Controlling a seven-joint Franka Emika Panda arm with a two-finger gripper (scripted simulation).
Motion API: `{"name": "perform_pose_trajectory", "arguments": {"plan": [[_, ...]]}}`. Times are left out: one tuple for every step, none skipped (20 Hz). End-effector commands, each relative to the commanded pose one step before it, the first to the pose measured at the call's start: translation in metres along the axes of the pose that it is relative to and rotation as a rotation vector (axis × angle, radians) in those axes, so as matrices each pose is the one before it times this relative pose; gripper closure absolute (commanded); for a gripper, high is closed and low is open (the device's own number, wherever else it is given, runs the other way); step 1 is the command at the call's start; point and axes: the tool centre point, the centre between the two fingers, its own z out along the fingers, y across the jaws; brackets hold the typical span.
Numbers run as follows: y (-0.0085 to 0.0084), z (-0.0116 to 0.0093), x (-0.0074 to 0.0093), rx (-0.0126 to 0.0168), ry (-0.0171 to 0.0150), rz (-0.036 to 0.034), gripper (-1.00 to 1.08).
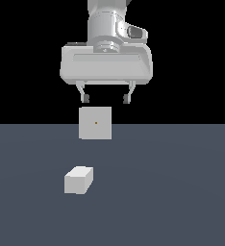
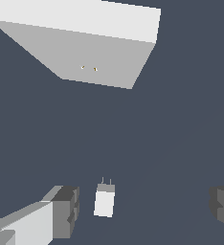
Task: Plug the charger into the wall socket.
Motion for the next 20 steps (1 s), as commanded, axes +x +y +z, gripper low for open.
{"name": "perform_pose_trajectory", "arguments": {"plan": [[-0.00176,0.00506,-0.00562,-0.00092,0.00549,0.00548,-0.92],[-0.00082,0.00249,-0.00281,-0.00048,0.00310,0.00300,-0.92],[-0.00089,0.00273,-0.00308,-0.00053,0.00342,0.00331,-0.92],[-0.00099,0.00299,-0.00335,-0.00057,0.00369,0.00357,-0.92],[-0.00107,0.00323,-0.00361,-0.00062,0.00401,0.00388,-0.92],[-0.00116,0.00348,-0.00388,-0.00066,0.00430,0.00416,-0.92],[-0.00124,0.00373,-0.00414,-0.00071,0.00460,0.00445,-0.92],[-0.00132,0.00398,-0.00440,-0.00075,0.00491,0.00475,-0.92],[-0.00140,0.00422,-0.00465,-0.00079,0.00522,0.00505,-0.92],[-0.00150,0.00448,-0.00490,-0.00083,0.00549,0.00532,-0.92],[-0.00155,0.00459,-0.00497,-0.00085,0.00558,0.00540,-0.92],[-0.00150,0.00445,-0.00478,-0.00084,0.00542,0.00526,-0.92],[-0.00144,0.00429,-0.00457,-0.00082,0.00521,0.00506,-0.92],[-0.00138,0.00409,-0.00435,-0.00078,0.00497,0.00483,-0.92],[-0.00132,0.00389,-0.00410,-0.00073,0.00467,0.00453,-0.92],[-0.00123,0.00365,-0.00384,-0.00070,0.00443,0.00430,-0.92],[-0.00118,0.00347,-0.00357,-0.00069,0.00411,0.00400,-0.92],[-0.00111,0.00327,-0.00328,-0.00070,0.00382,0.00374,-0.92],[-0.00102,0.00304,-0.00299,-0.00070,0.00355,0.00349,-0.92],[-0.00094,0.00282,-0.00272,-0.00069,0.00326,0.00321,-0.92]]}}
